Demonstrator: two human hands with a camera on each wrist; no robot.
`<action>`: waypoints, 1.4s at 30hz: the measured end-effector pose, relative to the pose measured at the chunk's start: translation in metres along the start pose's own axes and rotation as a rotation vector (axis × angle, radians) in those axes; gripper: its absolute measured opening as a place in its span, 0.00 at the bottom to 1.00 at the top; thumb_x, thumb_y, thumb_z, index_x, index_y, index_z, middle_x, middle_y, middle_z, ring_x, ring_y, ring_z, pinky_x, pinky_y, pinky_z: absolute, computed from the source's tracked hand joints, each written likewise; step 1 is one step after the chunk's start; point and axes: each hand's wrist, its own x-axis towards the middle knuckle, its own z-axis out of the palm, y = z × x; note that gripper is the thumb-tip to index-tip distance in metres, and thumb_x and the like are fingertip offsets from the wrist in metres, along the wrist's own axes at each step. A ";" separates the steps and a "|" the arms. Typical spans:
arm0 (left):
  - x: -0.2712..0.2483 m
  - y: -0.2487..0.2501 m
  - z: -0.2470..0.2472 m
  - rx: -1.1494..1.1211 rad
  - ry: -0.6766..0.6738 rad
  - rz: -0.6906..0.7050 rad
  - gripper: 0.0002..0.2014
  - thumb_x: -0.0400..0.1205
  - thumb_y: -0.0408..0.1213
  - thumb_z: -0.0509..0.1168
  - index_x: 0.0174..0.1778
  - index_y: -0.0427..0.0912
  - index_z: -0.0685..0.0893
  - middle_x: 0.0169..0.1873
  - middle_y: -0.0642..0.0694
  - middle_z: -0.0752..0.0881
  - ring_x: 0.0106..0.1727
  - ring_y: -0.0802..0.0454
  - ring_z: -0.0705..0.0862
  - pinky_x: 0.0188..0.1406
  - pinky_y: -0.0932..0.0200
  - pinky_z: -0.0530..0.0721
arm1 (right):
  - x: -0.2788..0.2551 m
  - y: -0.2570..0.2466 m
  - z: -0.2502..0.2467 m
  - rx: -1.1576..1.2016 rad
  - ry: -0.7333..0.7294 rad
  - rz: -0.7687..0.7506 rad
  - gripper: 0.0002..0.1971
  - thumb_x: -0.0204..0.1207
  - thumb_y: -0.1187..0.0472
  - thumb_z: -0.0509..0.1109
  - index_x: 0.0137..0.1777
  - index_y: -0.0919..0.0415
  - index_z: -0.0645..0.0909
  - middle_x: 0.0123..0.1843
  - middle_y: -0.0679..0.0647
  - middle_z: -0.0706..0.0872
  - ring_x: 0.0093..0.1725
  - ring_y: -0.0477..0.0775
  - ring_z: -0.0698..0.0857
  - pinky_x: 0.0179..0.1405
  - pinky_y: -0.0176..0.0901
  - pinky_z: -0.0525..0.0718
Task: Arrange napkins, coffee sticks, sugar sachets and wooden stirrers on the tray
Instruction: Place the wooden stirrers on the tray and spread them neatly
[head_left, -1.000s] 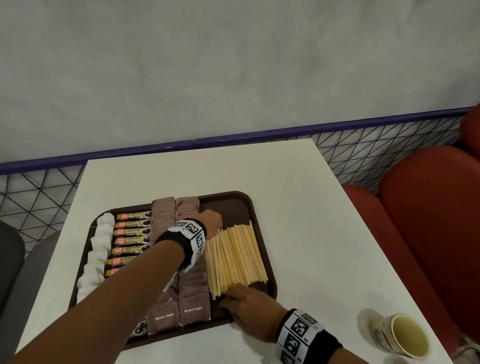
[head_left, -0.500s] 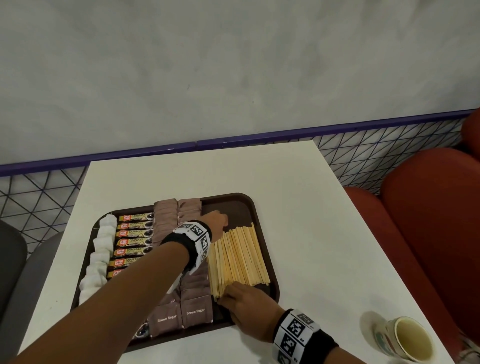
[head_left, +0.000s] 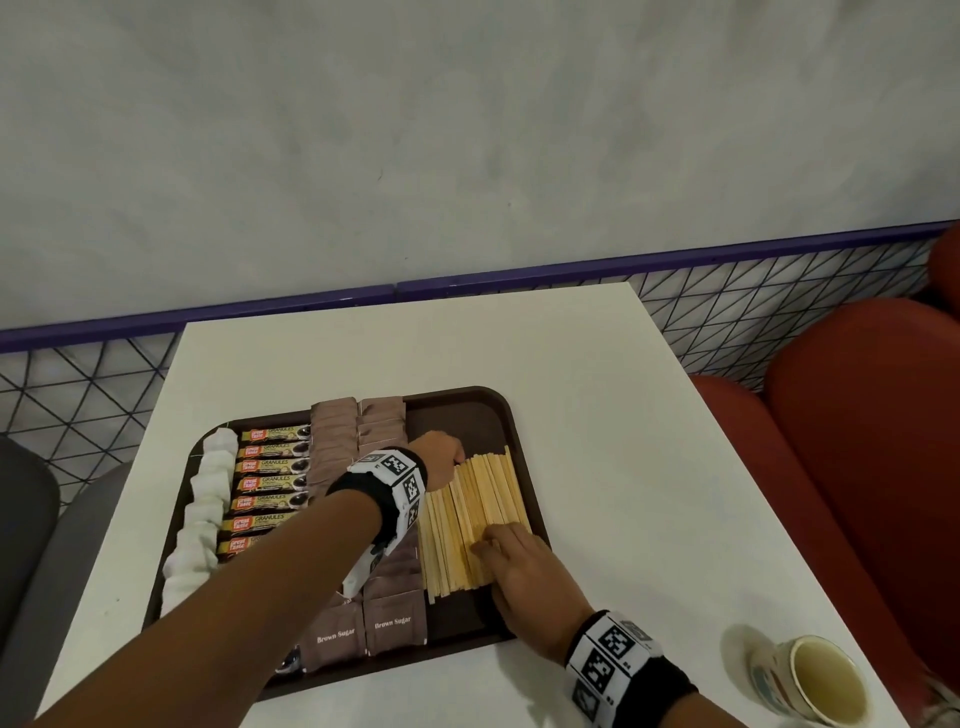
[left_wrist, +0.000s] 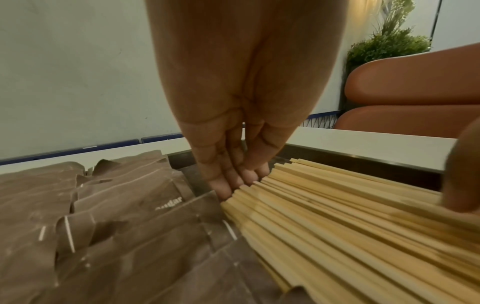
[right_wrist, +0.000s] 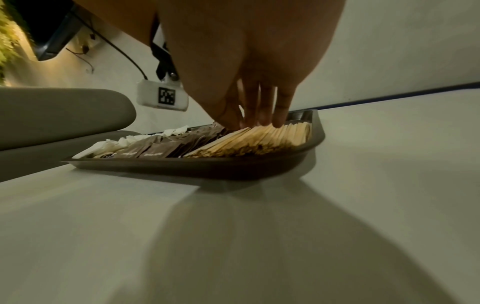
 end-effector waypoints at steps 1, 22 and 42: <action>-0.001 0.000 0.001 -0.007 -0.001 0.005 0.19 0.84 0.25 0.52 0.70 0.36 0.76 0.69 0.38 0.76 0.70 0.44 0.76 0.68 0.57 0.73 | 0.000 0.002 0.001 -0.008 0.003 0.014 0.25 0.55 0.62 0.77 0.55 0.53 0.80 0.52 0.48 0.83 0.49 0.48 0.85 0.44 0.36 0.87; -0.183 -0.138 0.019 -0.359 0.597 -0.167 0.14 0.82 0.22 0.58 0.60 0.35 0.83 0.57 0.40 0.82 0.54 0.51 0.79 0.56 0.66 0.72 | -0.009 0.016 0.008 0.051 0.128 0.212 0.27 0.57 0.83 0.72 0.58 0.66 0.83 0.54 0.64 0.85 0.51 0.62 0.86 0.51 0.48 0.88; -0.265 -0.202 0.107 -0.733 0.405 -0.611 0.19 0.79 0.28 0.66 0.65 0.38 0.71 0.32 0.41 0.86 0.31 0.48 0.82 0.36 0.57 0.80 | -0.013 0.019 -0.017 0.485 -0.195 0.942 0.15 0.79 0.64 0.62 0.63 0.64 0.66 0.39 0.64 0.83 0.28 0.57 0.81 0.26 0.43 0.80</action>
